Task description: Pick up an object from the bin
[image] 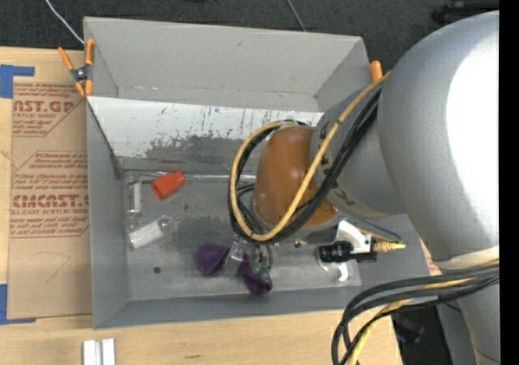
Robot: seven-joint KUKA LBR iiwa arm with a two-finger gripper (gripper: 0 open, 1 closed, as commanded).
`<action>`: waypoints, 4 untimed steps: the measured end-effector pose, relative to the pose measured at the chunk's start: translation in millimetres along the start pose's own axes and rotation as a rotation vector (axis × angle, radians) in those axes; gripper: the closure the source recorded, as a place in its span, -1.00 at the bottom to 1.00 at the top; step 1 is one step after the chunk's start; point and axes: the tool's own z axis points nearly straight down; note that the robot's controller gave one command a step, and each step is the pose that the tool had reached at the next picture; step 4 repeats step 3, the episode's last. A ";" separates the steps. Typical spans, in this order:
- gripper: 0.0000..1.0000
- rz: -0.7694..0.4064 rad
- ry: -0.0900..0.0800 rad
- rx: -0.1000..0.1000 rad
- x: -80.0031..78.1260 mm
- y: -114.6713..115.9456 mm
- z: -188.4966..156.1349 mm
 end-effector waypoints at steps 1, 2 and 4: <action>1.00 -0.001 -0.002 -0.002 -0.3 0.4 -21.8; 1.00 -0.001 -0.006 -0.004 -1.3 1.3 -35.1; 1.00 -0.001 -0.007 -0.005 -1.5 1.4 -43.5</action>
Offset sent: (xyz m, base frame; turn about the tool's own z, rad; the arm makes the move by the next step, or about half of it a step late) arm -0.0002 0.0001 0.0300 0.0000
